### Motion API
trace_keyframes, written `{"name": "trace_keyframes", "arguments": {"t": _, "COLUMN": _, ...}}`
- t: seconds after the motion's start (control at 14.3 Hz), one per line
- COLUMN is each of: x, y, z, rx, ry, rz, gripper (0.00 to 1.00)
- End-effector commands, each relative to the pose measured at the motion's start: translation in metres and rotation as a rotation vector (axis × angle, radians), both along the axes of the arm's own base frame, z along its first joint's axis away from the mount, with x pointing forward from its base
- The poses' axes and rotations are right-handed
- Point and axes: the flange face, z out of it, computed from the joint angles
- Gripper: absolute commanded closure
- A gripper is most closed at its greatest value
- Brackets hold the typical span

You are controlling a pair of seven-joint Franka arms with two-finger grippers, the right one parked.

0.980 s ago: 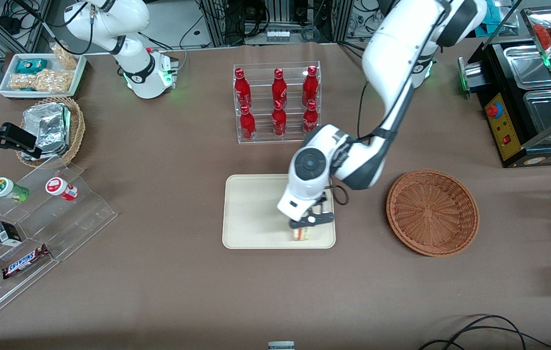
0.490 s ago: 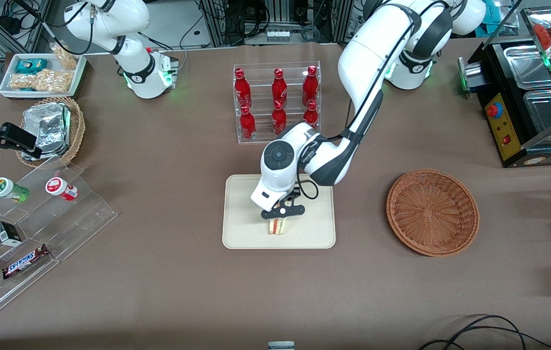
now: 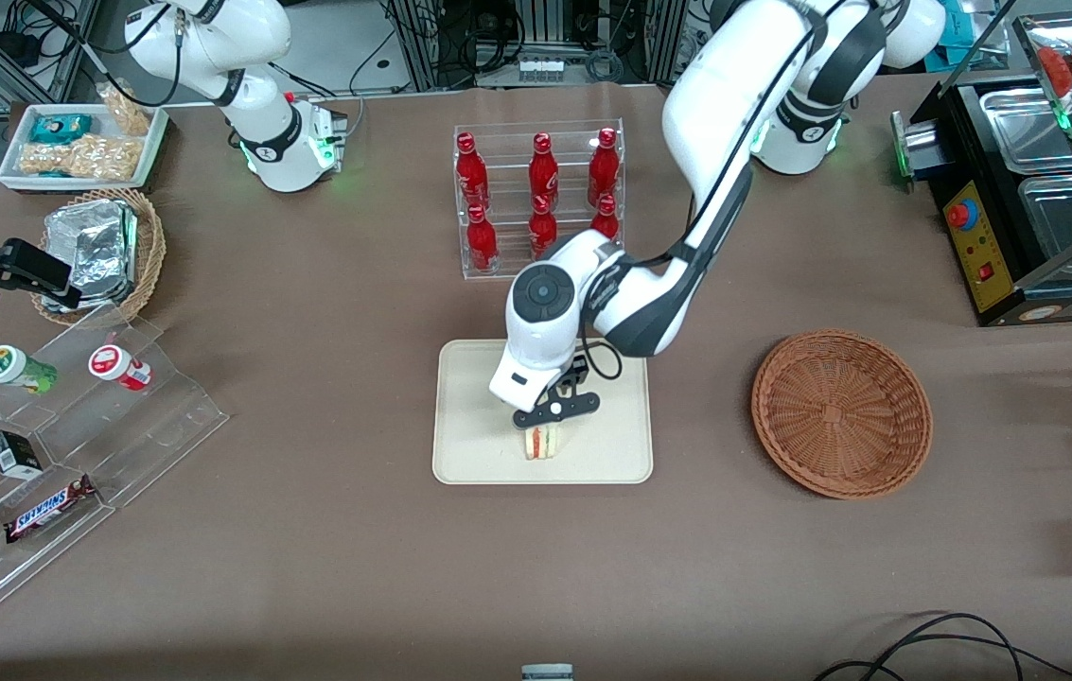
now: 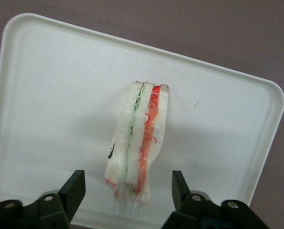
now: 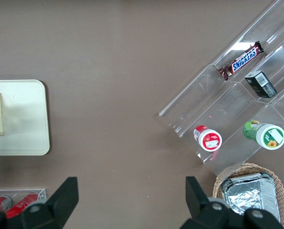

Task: Place sandwich from basket to tray

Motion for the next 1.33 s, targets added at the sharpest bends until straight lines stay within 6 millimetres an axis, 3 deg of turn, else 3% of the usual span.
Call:
{"name": "trace_keyframes", "arguments": {"t": 0.0, "x": -0.011, "y": 0.047, "z": 0.09, "rx": 0.058, "ry": 0.009, "rz": 0.016, "gripper": 0.0}}
{"name": "trace_keyframes", "arguments": {"t": 0.07, "x": -0.01, "y": 0.062, "z": 0.109, "rx": 0.079, "ry": 0.027, "rz": 0.003, "gripper": 0.0}}
{"name": "trace_keyframes", "arguments": {"t": 0.21, "x": 0.006, "y": 0.12, "z": 0.139, "rx": 0.116, "ry": 0.079, "rz": 0.042, "gripper": 0.0}}
{"name": "trace_keyframes", "arguments": {"t": 0.42, "x": 0.023, "y": 0.189, "z": 0.146, "rx": 0.126, "ry": 0.109, "rz": 0.126, "gripper": 0.0}}
{"name": "trace_keyframes", "arguments": {"t": 0.7, "x": 0.019, "y": 0.293, "z": 0.152, "rx": 0.123, "ry": 0.16, "rz": 0.014, "gripper": 0.0}}
{"name": "trace_keyframes", "arguments": {"t": 1.05, "x": -0.004, "y": 0.409, "z": 0.185, "rx": 0.106, "ry": 0.205, "rz": -0.081, "gripper": 0.0}}
{"name": "trace_keyframes", "arguments": {"t": 1.26, "x": -0.019, "y": 0.452, "z": 0.217, "rx": 0.099, "ry": 0.219, "rz": -0.116, "gripper": 0.0}}
